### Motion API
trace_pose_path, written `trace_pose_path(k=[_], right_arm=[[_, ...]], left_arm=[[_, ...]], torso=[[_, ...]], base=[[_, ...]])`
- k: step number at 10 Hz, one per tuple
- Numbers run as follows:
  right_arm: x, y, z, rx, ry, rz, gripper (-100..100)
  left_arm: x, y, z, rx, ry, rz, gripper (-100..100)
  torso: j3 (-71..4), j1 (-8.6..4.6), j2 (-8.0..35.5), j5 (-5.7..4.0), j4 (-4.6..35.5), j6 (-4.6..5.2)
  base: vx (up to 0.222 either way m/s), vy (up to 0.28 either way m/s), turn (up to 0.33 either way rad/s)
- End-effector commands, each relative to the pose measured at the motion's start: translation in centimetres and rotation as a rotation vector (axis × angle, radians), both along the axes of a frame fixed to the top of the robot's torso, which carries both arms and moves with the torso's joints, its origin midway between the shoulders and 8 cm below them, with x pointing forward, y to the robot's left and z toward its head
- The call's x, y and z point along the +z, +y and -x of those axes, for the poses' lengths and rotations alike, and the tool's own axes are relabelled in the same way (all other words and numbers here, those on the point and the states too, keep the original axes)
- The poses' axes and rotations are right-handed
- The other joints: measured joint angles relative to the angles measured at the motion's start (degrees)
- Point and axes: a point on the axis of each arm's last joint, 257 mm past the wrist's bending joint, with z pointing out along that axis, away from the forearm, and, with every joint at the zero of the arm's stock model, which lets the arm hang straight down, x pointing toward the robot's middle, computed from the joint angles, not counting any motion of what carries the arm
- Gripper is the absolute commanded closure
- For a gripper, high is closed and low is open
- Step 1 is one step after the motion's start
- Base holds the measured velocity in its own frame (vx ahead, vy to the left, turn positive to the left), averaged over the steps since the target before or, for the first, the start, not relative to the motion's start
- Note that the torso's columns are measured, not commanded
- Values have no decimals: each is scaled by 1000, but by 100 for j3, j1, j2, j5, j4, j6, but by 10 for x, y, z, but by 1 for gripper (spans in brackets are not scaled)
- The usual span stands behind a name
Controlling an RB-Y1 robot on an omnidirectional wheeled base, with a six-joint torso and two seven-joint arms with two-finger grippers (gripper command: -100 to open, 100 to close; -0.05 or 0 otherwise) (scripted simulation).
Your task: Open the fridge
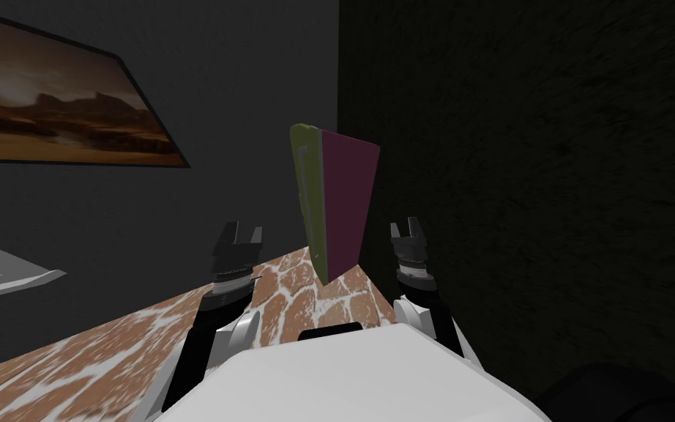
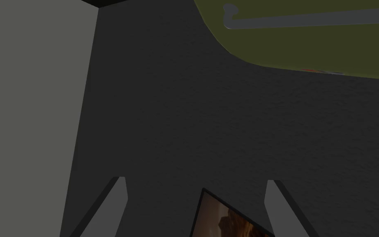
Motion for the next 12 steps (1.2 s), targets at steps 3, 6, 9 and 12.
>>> trace_pose_path(k=[3, 6, 9, 12], right_arm=[[0, 0, 0, 0, 0, 0, 0], [0, 0, 0, 0, 0, 0, 0], [0, 0, 0, 0, 0, 0, 0], [0, 0, 0, 0, 0, 0, 0]], left_arm=[[0, 0, 0, 0, 0, 0, 0], [0, 0, 0, 0, 0, 0, 0], [0, 0, 0, 0, 0, 0, 0], [-10, -5, -7, -32, 37, -57, -100]], torso=[[-2014, 0, 1003, 0, 1006, 0], [-4536, 0, 2269, 0, 2268, 0], [-7073, 0, 3539, 0, 3537, 0], [-8432, -7, 4197, -2, 4202, 0]], base=[[0, 0, 0], [0, 0, 0], [0, 0, 0], [43, -30, 17]])
